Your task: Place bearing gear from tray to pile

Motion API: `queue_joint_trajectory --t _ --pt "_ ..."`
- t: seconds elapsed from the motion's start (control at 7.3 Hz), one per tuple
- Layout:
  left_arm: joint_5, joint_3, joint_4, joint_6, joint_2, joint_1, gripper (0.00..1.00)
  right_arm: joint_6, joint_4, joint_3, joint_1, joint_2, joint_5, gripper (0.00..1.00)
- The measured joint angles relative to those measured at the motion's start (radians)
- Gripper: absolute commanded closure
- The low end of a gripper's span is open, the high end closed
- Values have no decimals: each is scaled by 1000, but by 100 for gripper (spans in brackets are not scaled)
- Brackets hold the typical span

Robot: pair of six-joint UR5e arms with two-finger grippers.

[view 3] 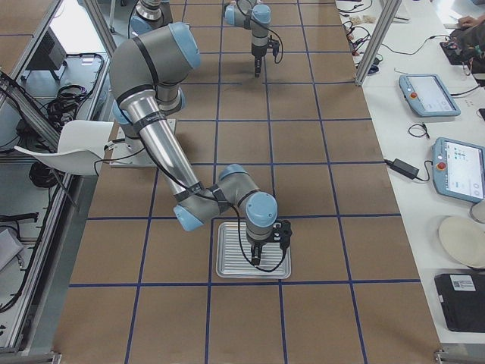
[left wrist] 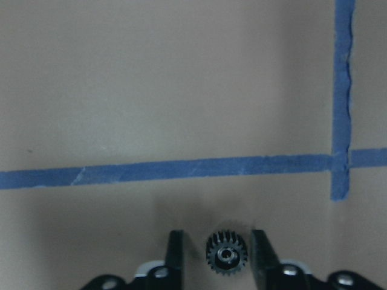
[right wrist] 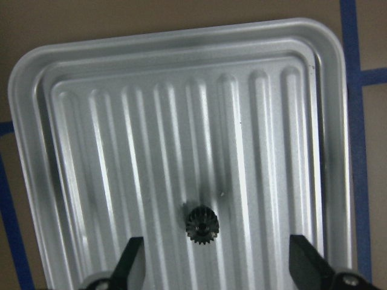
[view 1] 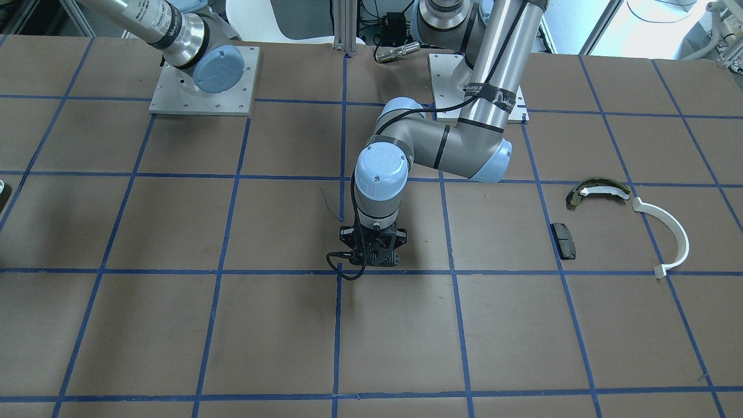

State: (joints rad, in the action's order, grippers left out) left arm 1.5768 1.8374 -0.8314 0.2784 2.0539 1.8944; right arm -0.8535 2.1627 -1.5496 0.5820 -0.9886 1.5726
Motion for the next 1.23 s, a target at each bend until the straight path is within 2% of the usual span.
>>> queue_joint_trajectory --t 0.27,0.41,0.55,0.82,0.96,1.23 --pt "5 -12 -4 -6 -11 -3 88 6 2 0 0 8 -5 40" --pt "14 -43 -35 -12 -27 -13 90 7 2 0 1 15 -6 40" --pt "19 -90 -117 -14 -45 -43 100 8 2 1 1 24 -6 40" --pt "22 -162 -357 -97 -113 -187 100 8 2 2 1 40 -6 40" --pt "24 -171 -425 -169 -145 -275 100 8 2 4 1 44 -5 42" --pt "62 -161 -475 -368 -165 -471 100 8 2 5 1 46 -5 62"
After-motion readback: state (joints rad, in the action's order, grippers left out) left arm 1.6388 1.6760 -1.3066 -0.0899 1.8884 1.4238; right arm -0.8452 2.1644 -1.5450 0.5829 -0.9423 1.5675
